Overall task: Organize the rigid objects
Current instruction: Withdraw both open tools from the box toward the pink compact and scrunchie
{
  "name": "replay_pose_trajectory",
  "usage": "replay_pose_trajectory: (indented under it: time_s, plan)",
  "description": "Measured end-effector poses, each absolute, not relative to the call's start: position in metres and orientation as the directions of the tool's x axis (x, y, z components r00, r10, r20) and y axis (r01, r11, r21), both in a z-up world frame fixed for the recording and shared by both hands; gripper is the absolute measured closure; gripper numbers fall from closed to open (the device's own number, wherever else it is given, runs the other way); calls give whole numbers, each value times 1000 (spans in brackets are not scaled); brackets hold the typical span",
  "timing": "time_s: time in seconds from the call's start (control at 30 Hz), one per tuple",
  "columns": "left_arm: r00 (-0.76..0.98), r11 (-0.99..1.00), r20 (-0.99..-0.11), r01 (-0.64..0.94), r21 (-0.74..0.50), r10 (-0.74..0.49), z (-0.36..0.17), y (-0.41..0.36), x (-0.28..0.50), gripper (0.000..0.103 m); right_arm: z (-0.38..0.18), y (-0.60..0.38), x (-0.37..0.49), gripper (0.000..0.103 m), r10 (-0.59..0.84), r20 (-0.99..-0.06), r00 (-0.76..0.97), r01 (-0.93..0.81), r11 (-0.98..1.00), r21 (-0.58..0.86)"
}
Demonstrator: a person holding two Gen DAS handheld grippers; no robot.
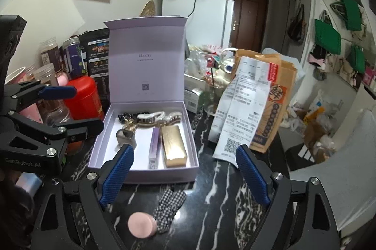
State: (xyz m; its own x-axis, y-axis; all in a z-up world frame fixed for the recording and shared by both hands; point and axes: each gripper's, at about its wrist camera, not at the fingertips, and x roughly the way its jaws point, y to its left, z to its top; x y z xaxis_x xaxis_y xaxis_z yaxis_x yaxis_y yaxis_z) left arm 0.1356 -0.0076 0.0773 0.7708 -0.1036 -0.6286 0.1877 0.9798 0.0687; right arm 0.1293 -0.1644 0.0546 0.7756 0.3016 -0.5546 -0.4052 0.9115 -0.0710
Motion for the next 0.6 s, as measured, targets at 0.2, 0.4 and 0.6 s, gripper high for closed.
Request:
replay_pose_trajectory:
  time_s: [0.2, 0.4, 0.6]
  plan:
    - [746, 979, -649, 202, 9, -148, 70, -6, 123, 15, 50, -177, 114, 11, 285, -552, 784, -378, 924, -61]
    - [742, 978, -656, 206, 26, -138, 59, -12, 110, 15, 40, -191, 100, 11, 268, -561, 783, -354, 934, -47]
    - [693, 973, -704, 231, 13, -155, 34, -21, 102, 15, 22, -205, 90, 11, 252, -583, 772, -330, 943, -30]
